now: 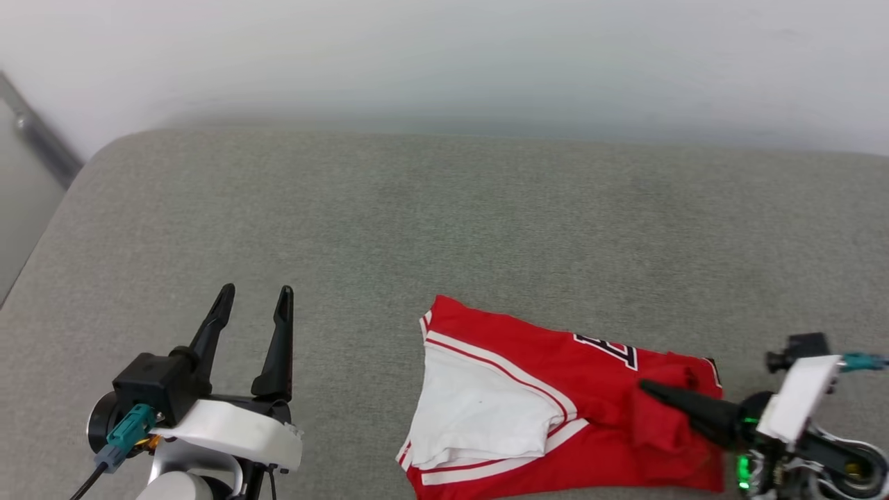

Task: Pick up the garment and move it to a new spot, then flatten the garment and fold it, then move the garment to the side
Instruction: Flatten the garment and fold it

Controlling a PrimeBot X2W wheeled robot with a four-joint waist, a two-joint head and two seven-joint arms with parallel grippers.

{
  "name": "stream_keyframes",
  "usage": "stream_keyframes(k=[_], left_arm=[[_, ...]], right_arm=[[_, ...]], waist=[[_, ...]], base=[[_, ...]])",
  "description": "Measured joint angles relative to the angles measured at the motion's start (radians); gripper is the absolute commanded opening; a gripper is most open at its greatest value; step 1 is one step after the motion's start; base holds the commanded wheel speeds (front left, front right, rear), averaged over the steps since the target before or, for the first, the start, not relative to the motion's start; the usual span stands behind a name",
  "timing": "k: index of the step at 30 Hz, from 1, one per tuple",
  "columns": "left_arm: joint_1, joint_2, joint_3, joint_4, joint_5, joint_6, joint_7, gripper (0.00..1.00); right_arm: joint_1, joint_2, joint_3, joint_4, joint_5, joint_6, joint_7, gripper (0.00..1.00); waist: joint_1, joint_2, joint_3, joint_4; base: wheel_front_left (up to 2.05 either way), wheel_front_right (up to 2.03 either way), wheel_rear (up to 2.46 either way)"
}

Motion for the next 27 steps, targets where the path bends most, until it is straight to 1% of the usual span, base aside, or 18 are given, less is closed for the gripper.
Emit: stream_keyframes(k=[3,8,11,15,16,17,22,24,27], left_arm=[[-0.009,-0.005,-0.006,0.004,0.0,-0.009,0.0,1.0],[-0.037,-0.018,-0.009,0.016,-0.005,-0.023,-0.006,1.0],[-0.049,-0.026,-0.008,0.026,-0.008,-0.03,-0.011,1.0],[-0.062,-0.033,-0.005,0.037,-0.008,-0.034,-0.019,1.0],[-0.063,-0.036,-0.004,0.04,-0.008,-0.034,-0.02,1.0],[-0.063,-0.039,-0.003,0.044,-0.008,-0.035,-0.023,1.0],[-0.073,-0.05,-0.001,0.058,-0.008,-0.044,-0.03,1.0],[-0.074,-0.052,0.002,0.065,-0.008,-0.048,-0.033,1.0],[-0.075,-0.054,0.004,0.072,-0.007,-0.051,-0.035,1.0]], right_arm=[[-0.007,0.0,0.112,0.025,0.087,0.0,-0.059,0.0],[-0.045,0.0,0.304,0.046,0.177,0.0,-0.154,0.0],[-0.073,0.001,0.404,0.056,0.182,0.0,-0.213,0.0],[-0.117,0.001,0.494,0.083,0.152,0.0,-0.297,0.0],[-0.124,0.001,0.511,0.094,0.144,0.0,-0.315,0.44],[-0.129,0.001,0.526,0.102,0.136,0.0,-0.331,1.0],[-0.152,0.001,0.587,0.115,0.145,0.0,-0.372,1.0],[-0.158,0.001,0.607,0.103,0.156,0.0,-0.376,1.0],[-0.171,0.001,0.635,0.068,0.141,0.0,-0.382,1.0]], waist=[[-0.0001,0.0,0.007,0.024],[-0.0001,0.0,0.034,0.061],[0.0,0.0,0.054,0.078],[0.0,0.0,0.08,0.094],[0.0,0.0,0.086,0.097],[0.0,0.0,0.091,0.099],[0.0,0.0,0.109,0.1],[0.0,0.0,0.112,0.095],[0.0,0.0,0.11,0.085]], base=[[0.0,0.0,0.0],[0.0,0.0,0.0],[0.0,0.0,0.0],[0.0,0.0,0.0],[0.0,0.0,0.0],[0.0,0.0,0.0],[0.0,0.0,0.0],[0.0,0.0,0.0],[0.0,0.0,0.0]])
